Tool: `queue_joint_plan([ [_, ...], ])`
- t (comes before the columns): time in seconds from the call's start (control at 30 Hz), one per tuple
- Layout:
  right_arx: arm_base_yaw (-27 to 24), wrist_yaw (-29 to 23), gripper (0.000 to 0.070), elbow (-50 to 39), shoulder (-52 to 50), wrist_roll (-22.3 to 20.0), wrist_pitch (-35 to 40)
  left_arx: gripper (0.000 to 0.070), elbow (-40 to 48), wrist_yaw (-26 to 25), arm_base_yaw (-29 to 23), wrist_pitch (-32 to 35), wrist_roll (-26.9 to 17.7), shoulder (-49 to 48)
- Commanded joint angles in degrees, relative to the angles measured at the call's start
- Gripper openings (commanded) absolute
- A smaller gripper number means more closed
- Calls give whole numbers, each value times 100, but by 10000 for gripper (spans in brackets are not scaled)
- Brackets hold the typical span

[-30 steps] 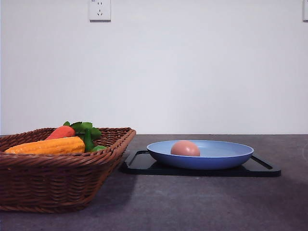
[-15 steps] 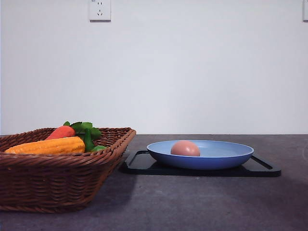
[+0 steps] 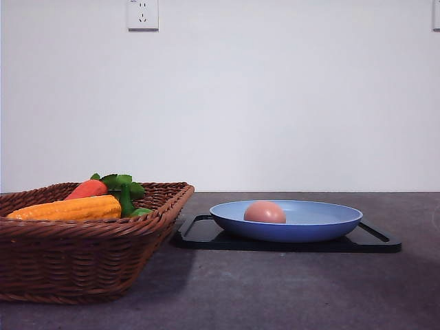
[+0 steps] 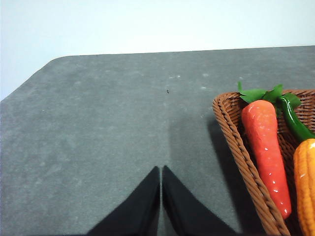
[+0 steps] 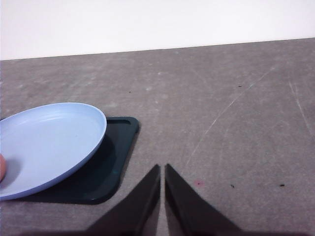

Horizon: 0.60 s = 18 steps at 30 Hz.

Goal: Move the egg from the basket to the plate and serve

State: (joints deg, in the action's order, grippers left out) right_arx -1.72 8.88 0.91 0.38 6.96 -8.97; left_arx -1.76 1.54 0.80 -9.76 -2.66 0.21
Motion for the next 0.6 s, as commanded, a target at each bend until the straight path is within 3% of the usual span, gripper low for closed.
queue_joint_plan([
  [0.0, -2, -11, 0, -26, -17, 72, 48, 0, 155, -2, -9, 76, -74, -2],
  [0.57, -2, -11, 0, -26, -17, 72, 48, 0, 155, -2, -9, 76, -76, -2],
])
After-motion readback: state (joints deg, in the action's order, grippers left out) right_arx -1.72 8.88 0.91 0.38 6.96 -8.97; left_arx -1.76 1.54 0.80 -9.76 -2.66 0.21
